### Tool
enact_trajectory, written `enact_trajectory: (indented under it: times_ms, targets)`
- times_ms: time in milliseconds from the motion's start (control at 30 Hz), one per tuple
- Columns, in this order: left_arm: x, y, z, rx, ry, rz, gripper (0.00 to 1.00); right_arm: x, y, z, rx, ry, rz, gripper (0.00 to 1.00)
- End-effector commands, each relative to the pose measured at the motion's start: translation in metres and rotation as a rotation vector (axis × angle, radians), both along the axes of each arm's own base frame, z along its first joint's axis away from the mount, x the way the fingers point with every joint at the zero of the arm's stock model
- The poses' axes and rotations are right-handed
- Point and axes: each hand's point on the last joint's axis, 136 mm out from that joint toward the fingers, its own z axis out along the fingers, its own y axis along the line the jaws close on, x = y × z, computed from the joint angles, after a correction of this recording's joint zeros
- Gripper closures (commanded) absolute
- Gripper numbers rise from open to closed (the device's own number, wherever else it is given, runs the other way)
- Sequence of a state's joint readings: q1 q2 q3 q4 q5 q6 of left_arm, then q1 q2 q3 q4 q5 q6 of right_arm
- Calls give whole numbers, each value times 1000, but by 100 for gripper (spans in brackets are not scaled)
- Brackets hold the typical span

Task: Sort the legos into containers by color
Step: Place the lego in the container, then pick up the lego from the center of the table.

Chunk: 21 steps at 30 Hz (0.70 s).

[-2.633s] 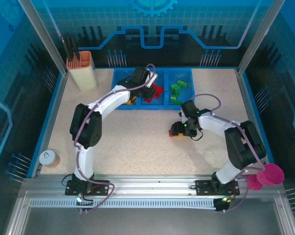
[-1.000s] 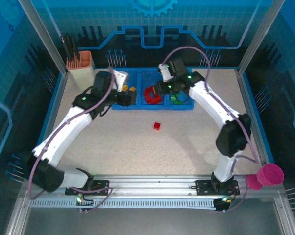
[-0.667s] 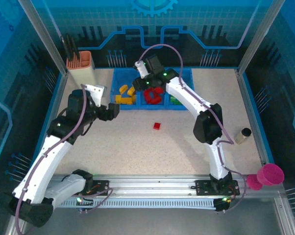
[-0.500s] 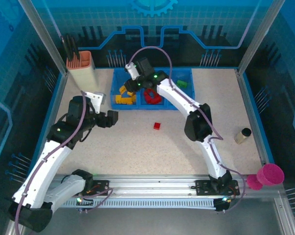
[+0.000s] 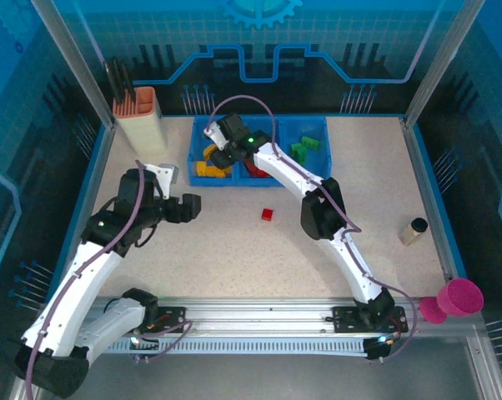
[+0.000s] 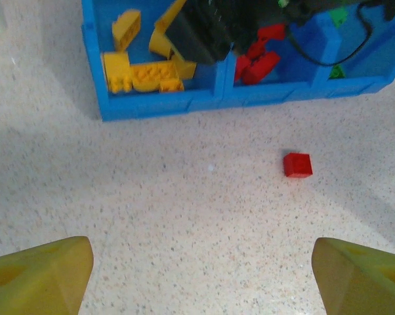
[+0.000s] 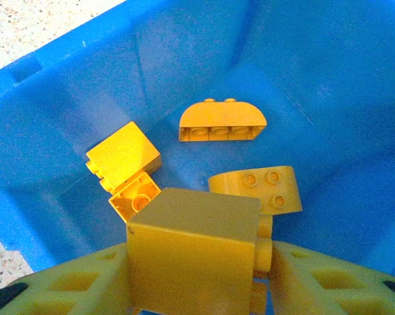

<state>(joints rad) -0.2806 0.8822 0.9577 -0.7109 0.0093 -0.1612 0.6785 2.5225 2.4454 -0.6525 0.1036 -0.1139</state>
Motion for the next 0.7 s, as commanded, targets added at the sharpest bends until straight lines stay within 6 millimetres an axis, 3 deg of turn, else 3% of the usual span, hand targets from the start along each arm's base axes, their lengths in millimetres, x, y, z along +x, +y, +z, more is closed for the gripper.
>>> enact_trajectory:
  times_ms: [0,167,200,233,367,533,667]
  targets:
    - [-7,-1,-23,-52,85,46,12,0,-8,23,25,-30,9,42]
    - [0,-23,-37,-64,99,25,13,-10,-9,65,92,-73,57,38]
    - [3,-30,-41,-61,112,17,12,-12,-10,66,94,-73,63,37]
    - [5,-38,-46,-54,126,7,12,-15,-12,84,110,-95,65,37]
    - [18,-77,-71,-16,174,-41,12,-27,-28,123,158,-139,70,38]
    - [43,-130,-107,43,229,-72,14,-54,-80,176,226,-205,16,38]
    - [61,-177,-125,85,267,-143,14,-80,-138,183,227,-185,-83,38]
